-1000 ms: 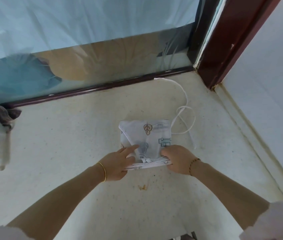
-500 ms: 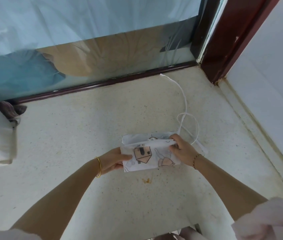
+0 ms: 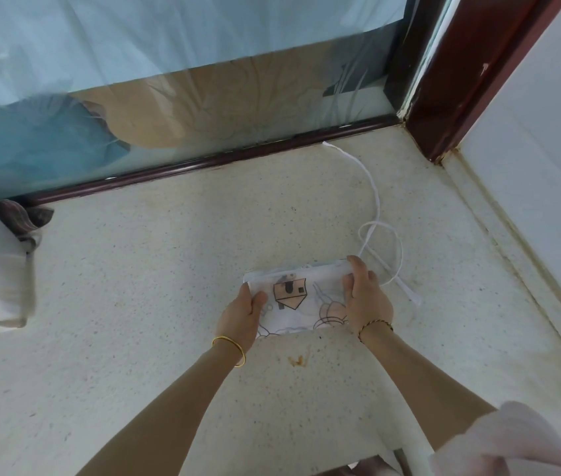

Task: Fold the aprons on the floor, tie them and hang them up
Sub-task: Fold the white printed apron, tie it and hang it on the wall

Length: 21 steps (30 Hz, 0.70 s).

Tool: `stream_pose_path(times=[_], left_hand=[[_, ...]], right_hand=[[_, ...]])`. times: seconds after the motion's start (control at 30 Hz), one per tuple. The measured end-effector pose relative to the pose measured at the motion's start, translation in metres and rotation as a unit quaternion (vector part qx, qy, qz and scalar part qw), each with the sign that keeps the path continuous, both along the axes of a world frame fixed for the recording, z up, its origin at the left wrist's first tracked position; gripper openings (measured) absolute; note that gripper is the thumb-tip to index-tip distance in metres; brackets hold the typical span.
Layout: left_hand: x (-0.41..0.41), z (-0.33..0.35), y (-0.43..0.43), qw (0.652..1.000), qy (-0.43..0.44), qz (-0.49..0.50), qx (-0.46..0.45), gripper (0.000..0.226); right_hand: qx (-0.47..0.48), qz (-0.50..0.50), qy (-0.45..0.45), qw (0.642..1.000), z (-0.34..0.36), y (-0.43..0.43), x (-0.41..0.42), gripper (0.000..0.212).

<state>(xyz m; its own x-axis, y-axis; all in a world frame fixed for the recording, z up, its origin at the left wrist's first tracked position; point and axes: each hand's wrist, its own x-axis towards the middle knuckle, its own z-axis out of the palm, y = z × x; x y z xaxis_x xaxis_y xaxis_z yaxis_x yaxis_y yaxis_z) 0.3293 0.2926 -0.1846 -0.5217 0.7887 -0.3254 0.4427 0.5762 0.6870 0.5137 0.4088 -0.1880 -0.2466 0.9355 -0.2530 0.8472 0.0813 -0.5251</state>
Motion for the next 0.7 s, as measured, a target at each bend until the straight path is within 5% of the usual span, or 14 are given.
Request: stream_pose_path(times=[0.17, 0.33, 0.7], left_hand=[[0.006, -0.004, 0.004, 0.999, 0.01, 0.043, -0.019, 0.026], [0.003, -0.005, 0.007, 0.997, -0.009, 0.076, -0.016, 0.026], [-0.001, 0.007, 0.019, 0.989, -0.005, 0.142, -0.041, 0.02]], right_hand=[[0.026, -0.042, 0.04, 0.998, 0.007, -0.009, -0.005, 0.051], [0.102, 0.028, 0.081, 0.991, 0.001, -0.015, -0.004, 0.034], [0.114, 0.1, -0.084, 0.985, -0.01, -0.01, -0.024, 0.029]])
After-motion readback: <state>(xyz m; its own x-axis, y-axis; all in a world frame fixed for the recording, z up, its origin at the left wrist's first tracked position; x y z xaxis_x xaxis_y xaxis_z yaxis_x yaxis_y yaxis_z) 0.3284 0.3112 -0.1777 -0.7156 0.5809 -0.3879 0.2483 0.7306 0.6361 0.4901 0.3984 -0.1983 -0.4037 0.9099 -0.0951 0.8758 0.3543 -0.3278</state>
